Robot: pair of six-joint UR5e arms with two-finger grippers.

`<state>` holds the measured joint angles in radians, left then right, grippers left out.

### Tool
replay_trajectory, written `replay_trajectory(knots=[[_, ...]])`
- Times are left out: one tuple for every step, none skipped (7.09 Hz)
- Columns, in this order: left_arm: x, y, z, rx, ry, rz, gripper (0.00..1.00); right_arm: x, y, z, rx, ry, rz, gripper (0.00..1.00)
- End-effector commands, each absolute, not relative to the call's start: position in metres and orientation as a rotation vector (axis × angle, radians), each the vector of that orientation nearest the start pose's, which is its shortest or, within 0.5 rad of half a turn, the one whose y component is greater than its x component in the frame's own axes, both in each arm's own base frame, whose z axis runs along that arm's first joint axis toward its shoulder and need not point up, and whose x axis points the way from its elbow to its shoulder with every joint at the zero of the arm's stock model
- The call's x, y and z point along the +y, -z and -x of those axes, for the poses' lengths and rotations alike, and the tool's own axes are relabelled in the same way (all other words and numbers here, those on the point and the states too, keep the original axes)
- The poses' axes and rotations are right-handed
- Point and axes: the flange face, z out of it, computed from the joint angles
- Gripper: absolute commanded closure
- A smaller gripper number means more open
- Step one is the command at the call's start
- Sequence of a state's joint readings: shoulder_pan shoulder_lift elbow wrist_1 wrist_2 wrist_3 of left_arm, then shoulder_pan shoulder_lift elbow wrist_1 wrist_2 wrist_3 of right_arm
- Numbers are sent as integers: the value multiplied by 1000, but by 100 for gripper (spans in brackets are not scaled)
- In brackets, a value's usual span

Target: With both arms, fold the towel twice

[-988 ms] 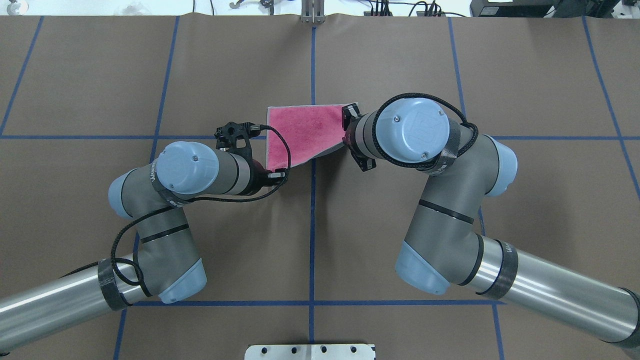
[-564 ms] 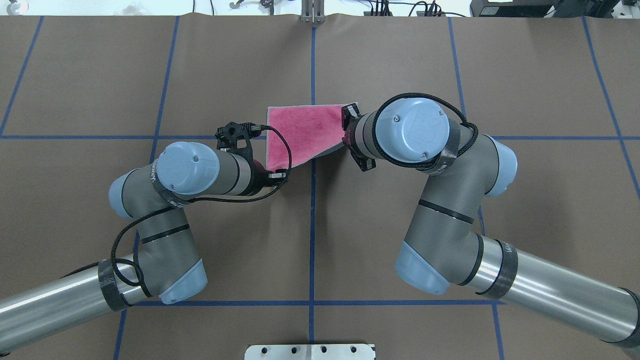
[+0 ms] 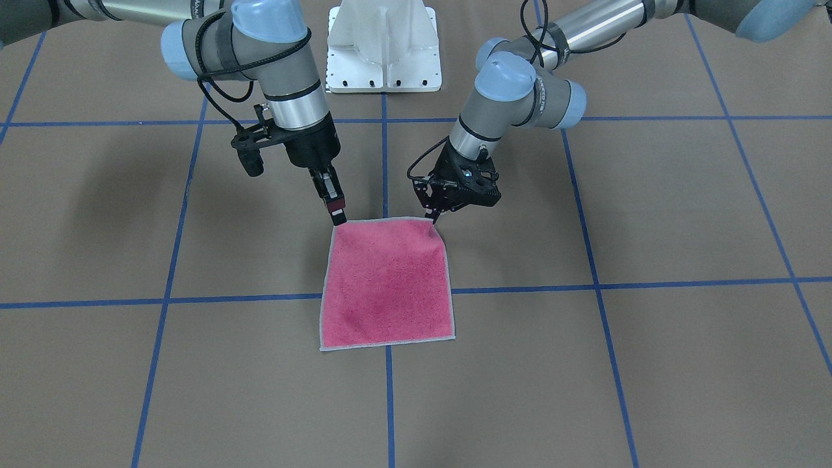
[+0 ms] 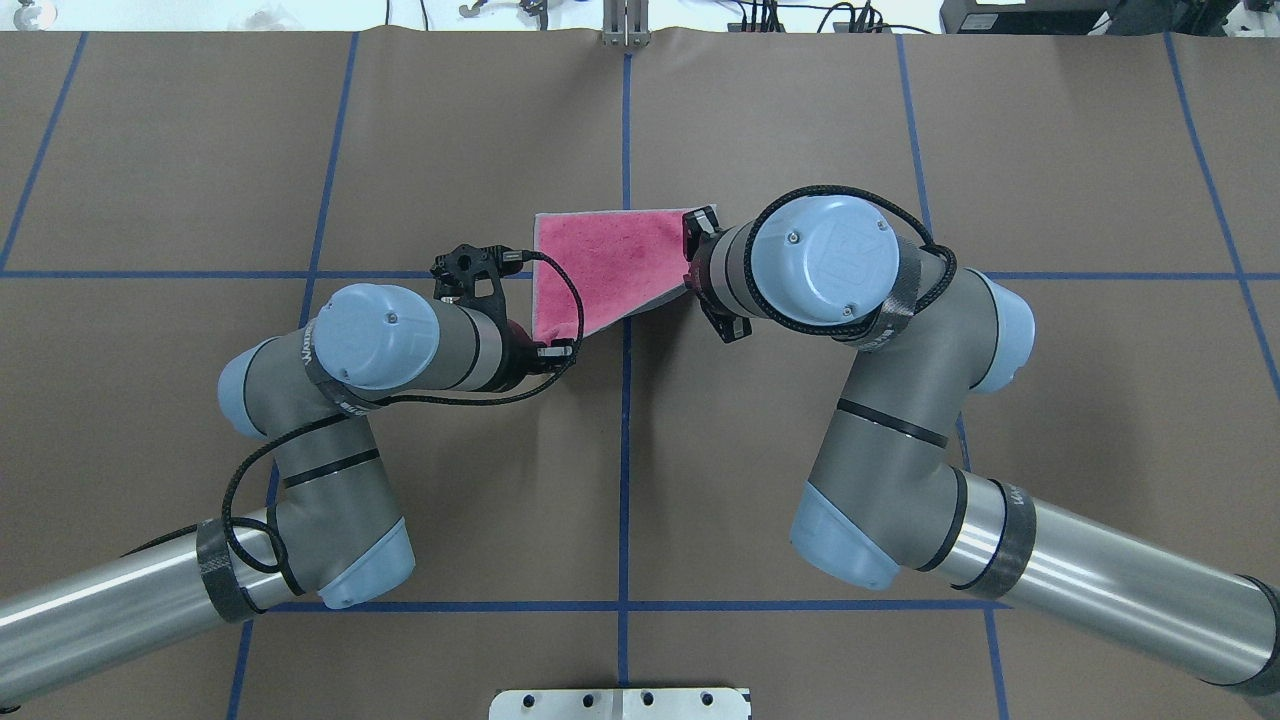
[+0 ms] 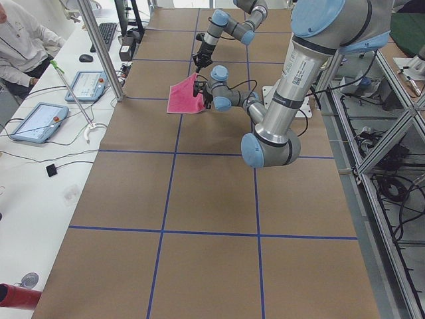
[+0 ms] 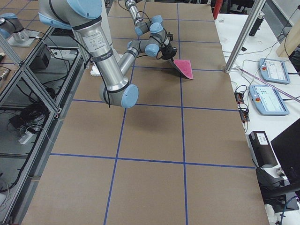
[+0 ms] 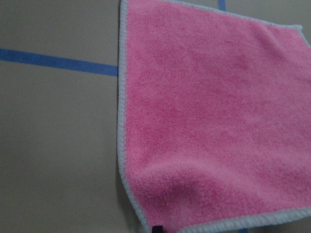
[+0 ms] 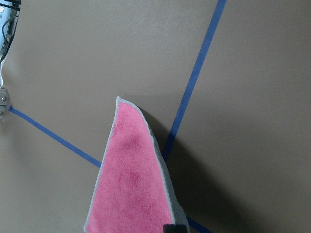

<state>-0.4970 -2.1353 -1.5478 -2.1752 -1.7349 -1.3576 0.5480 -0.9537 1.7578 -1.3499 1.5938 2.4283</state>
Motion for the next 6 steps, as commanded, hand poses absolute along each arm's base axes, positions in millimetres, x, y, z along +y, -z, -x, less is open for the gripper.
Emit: replay_trajectory(knots=[[-434,-267,-552,1129,157,-263,100,-454,-194,489,-1088,-1263,191,100],[-428,-262,-542,1145,153,-267,100,-454,-203,489,-1074,-1263,189,100],[-421,-257,-533,1134,145,-248,100,-449,-215,483,-1060,-1257,189,100],[-415,-243,-527,1127,134,-224,100,-443,-222,482,-1050,-1236,184,100],[-413,-244,-529,1121,131,-218,100,-426,-225,497,-1038,-1196,191,100],[-412,-240,-528,1127,126,-219,100,-400,-222,506,-1042,-1134,201,100]])
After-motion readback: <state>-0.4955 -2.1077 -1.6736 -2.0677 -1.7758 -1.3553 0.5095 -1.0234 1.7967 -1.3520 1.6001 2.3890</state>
